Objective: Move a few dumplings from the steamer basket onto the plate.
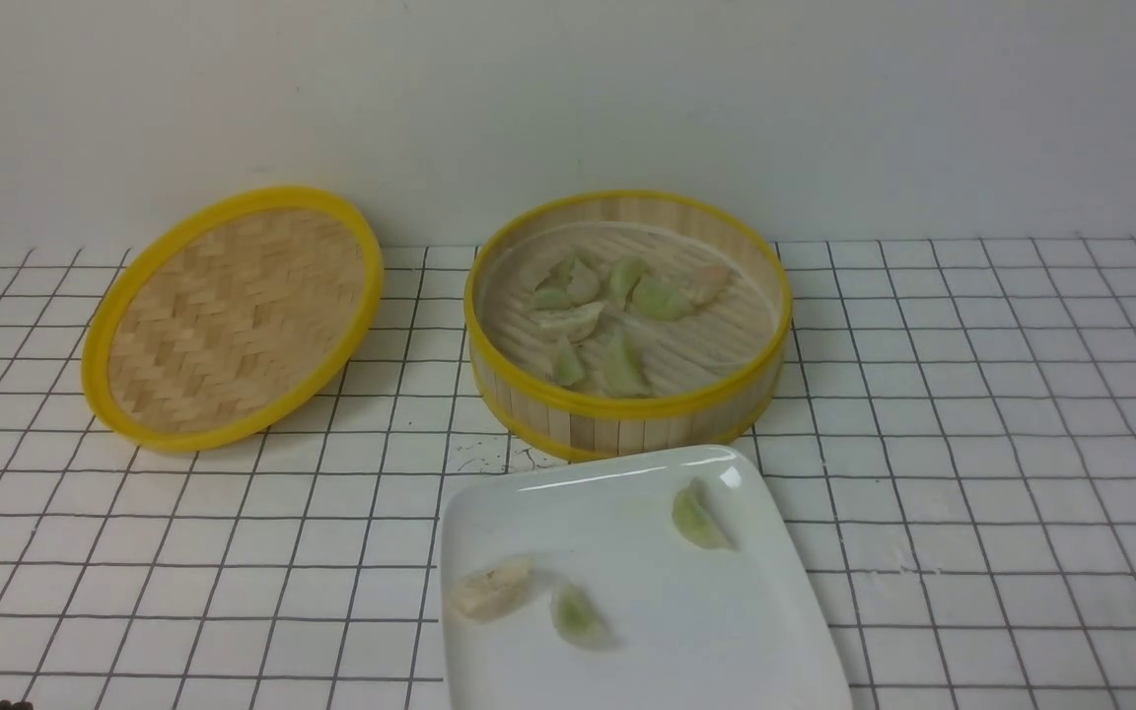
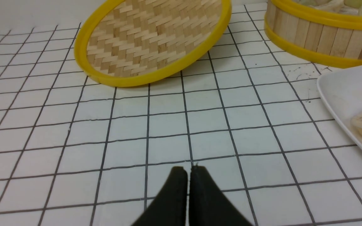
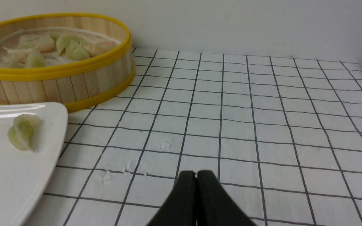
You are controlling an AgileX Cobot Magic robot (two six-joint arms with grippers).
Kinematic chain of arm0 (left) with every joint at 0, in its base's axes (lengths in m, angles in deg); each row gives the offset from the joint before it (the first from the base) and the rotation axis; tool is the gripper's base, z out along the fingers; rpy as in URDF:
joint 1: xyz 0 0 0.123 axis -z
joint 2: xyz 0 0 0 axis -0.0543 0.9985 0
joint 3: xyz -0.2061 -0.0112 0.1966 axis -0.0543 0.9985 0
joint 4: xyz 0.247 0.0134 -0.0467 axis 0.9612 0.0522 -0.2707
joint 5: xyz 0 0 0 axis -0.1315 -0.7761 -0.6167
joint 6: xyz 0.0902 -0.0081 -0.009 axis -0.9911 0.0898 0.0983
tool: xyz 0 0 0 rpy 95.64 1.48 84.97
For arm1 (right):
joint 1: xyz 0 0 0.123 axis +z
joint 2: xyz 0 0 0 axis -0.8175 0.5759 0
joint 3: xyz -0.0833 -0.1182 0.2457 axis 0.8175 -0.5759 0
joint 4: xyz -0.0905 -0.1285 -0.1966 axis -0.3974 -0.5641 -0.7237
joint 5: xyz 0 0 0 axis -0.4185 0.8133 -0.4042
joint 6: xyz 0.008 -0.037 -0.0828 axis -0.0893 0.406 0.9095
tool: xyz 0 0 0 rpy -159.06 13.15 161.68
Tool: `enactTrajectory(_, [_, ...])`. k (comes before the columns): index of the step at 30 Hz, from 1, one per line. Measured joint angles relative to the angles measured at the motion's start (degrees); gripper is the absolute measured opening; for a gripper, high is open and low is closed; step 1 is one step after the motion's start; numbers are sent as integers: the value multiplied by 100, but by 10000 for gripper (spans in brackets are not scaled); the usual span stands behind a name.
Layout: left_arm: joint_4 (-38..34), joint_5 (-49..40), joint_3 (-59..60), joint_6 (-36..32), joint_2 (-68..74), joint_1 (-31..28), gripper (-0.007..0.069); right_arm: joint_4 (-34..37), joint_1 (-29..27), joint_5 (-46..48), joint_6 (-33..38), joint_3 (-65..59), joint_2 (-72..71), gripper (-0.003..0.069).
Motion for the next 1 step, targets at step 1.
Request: enactTrajectory(1, [0, 0, 0, 0, 0, 0, -6, 0, 0, 0, 0, 0, 0, -15])
